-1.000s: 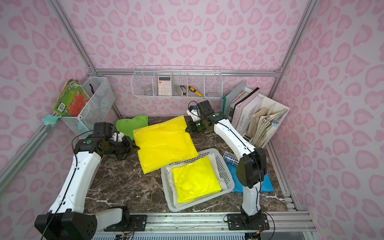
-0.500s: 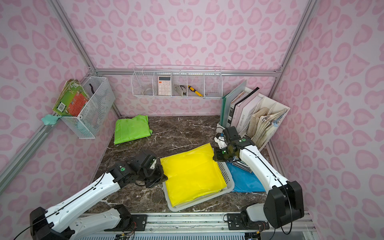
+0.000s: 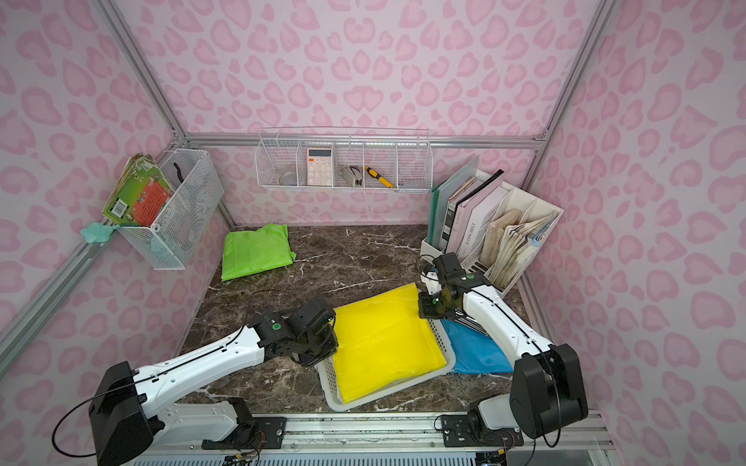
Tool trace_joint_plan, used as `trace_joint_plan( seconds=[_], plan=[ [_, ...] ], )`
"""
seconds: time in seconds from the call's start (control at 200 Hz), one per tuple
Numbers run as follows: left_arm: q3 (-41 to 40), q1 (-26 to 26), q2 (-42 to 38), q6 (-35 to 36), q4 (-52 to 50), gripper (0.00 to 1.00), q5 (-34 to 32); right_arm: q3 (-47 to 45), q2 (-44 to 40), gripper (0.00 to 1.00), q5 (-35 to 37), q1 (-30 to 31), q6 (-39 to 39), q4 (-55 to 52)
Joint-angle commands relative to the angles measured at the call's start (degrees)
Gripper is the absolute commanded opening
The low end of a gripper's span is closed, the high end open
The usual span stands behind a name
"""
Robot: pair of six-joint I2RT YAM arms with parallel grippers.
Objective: Put the folded raincoat in the basket
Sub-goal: Place the raincoat in the basket, then adjust the basket at the center of the board.
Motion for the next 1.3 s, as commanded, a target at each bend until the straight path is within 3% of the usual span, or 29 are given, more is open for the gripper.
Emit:
trace_joint_plan(
  seconds=[0.0,0.11,0.185,0.255,0.36,0.45,0.535,0.64,0.8,0.935,1.18,1.295],
  plan=[
    [-1.3,0.0,-0.5,-1.4,-2.0,0.0,-2.3,-0.8,0.3,0.0,-0.1,0.0,0.2,1.7],
    [-1.4,0.0,-0.6,-1.0,-1.7,0.0,-1.4,-1.0,1.3,0.0,-1.4,0.0,0.3,2.0],
    [-0.5,0.0,-0.3,-0.2,-2.8,0.15,-1.3,-0.3,1.6,0.0,-1.7,0.0,0.5,1.9],
    [0.3,0.0,-0.5,-0.1,-4.7,0.27,-1.9,0.6,1.4,0.13,-0.4,-0.1,0.6,1.1],
    [1.9,0.0,-1.9,0.6,-7.5,0.43,-3.2,2.4,0.4,0.46,1.3,-0.2,0.7,-0.9],
    [6.8,0.3,-2.9,1.5,-16.2,0.52,-9.0,5.4,-0.8,0.57,2.2,-0.2,0.9,-2.3],
    [11.5,0.9,-3.1,4.0,-21.6,0.56,-12.8,7.9,-1.0,0.57,4.0,-0.2,0.5,-3.3],
    [12.2,1.9,-4.3,5.4,-22.7,0.56,-11.0,8.5,-0.8,0.58,7.7,-0.2,0.3,-4.2],
    [6.8,3.0,-8.0,3.8,-20.9,0.57,-7.8,3.3,-2.1,0.66,11.0,-0.3,1.5,-2.4],
    [0.6,3.7,-10.2,2.9,-13.8,0.64,-3.5,-1.6,-3.1,0.67,11.2,-0.3,2.6,-0.7],
    [-0.6,5.3,-6.1,4.7,-8.0,0.66,0.0,-9.8,-8.0,0.46,5.0,-0.2,9.6,5.7],
    [0.7,9.3,-4.3,7.6,-8.3,0.65,0.3,-12.6,-10.7,0.4,0.2,0.6,16.0,10.4]
  ],
)
